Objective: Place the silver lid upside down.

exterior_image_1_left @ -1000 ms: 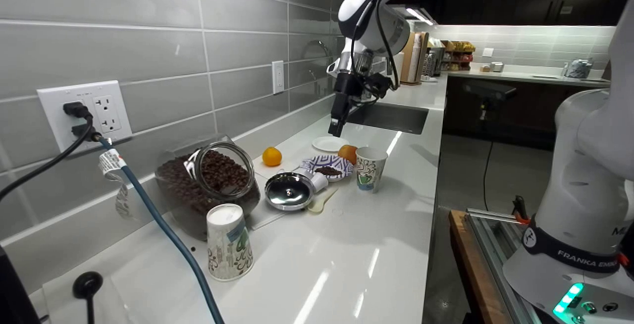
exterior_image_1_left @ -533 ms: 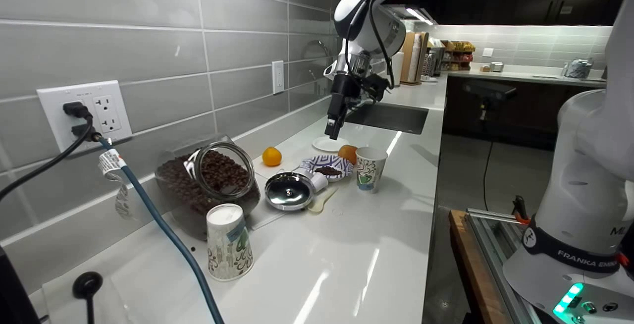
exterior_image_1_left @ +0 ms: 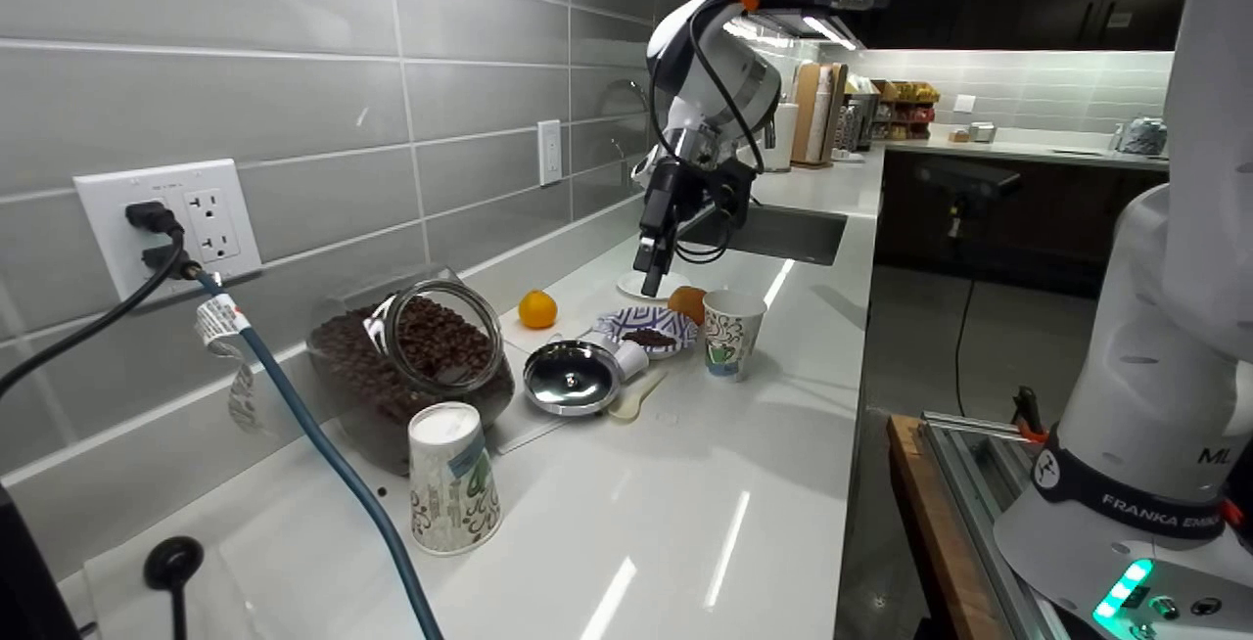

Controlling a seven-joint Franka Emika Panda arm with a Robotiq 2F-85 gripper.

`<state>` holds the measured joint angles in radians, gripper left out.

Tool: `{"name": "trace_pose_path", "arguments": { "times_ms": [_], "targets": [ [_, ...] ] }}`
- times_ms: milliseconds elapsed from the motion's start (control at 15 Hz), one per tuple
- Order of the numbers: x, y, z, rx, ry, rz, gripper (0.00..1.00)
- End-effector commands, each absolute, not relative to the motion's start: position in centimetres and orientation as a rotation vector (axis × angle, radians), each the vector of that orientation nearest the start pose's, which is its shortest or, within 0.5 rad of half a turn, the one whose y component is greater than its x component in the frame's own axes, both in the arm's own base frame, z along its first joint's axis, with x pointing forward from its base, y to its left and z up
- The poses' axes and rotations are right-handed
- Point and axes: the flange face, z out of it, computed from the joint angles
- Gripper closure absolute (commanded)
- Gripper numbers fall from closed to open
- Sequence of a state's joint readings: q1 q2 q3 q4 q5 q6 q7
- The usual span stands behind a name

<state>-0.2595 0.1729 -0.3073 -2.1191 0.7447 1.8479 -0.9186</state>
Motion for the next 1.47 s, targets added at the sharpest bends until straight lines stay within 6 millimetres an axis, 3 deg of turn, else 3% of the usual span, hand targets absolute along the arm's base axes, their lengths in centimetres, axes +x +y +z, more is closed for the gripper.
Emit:
{"name": "trace_pose_path", "arguments": {
  "times_ms": [0, 400, 733, 1200, 1267, 1400],
  "targets": [
    [48.9, -25.1, 30.1, -2.341, 0.022, -0.133, 0.00],
    [51.1, -25.0, 27.6, -2.350, 0.013, -0.101, 0.00],
    [53.1, -24.1, 26.8, -2.383, 0.004, -0.083, 0.00],
    [54.8, -22.6, 24.9, -2.436, -0.002, -0.079, 0.41],
    [54.9, -22.5, 24.7, -2.443, -0.003, -0.077, 0.45],
    [55.1, -22.3, 24.2, -2.457, -0.006, -0.076, 0.41]
  ]
}}
